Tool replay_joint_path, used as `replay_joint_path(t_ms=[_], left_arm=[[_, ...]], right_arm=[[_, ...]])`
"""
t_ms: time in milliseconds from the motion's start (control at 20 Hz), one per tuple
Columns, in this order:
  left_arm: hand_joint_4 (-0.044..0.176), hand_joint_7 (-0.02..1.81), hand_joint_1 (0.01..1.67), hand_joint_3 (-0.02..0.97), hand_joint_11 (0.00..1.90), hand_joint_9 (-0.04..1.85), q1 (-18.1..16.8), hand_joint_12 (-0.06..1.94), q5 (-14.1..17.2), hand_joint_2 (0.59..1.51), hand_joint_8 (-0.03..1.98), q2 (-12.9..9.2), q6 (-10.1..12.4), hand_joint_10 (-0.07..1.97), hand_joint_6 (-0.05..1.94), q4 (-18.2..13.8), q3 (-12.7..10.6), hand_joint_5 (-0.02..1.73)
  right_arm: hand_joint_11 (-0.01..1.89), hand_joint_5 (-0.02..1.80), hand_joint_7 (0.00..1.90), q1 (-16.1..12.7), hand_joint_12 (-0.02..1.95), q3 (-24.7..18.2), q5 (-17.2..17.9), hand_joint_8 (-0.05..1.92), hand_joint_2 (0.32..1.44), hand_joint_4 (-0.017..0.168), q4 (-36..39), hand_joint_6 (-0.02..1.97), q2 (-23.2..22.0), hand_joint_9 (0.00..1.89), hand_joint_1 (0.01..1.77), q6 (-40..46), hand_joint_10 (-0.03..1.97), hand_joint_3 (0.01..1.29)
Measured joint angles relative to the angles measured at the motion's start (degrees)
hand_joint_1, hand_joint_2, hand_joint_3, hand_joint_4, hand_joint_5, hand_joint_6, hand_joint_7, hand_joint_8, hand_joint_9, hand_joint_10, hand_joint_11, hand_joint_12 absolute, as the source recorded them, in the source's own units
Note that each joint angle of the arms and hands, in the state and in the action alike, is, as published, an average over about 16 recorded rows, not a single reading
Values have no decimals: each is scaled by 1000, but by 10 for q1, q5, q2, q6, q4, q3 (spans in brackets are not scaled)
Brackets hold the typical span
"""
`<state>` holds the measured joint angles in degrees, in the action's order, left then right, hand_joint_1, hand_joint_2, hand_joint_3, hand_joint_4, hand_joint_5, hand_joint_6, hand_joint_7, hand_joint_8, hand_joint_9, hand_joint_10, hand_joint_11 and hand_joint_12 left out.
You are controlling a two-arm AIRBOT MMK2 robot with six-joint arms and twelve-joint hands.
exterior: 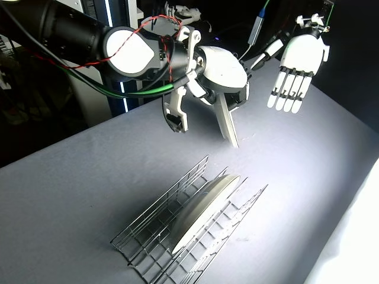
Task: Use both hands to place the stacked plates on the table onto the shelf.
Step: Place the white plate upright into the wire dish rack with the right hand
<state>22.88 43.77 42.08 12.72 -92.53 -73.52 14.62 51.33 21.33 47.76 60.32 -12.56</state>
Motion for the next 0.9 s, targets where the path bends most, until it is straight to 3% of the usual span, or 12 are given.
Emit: replay_joint_path(t_ms=[350, 900], left_arm=[[-1, 19, 15, 21, 17, 19, -14, 11, 10, 1041, 0, -17, 14, 8, 7, -7, -9, 35], [-1, 20, 16, 20, 17, 19, -21, 11, 15, 1046, 0, -17, 32, 8, 8, -29, -30, 39]], right_arm=[[809, 773, 918, -4, 1577, -21, 12, 956, 1066, -9, -134, 1065, -33, 912, 1416, -1, 1149, 15], [813, 766, 895, -16, 1550, -45, 40, 993, 1067, -9, -302, 1059, -94, 922, 1429, 1, 1200, 15]])
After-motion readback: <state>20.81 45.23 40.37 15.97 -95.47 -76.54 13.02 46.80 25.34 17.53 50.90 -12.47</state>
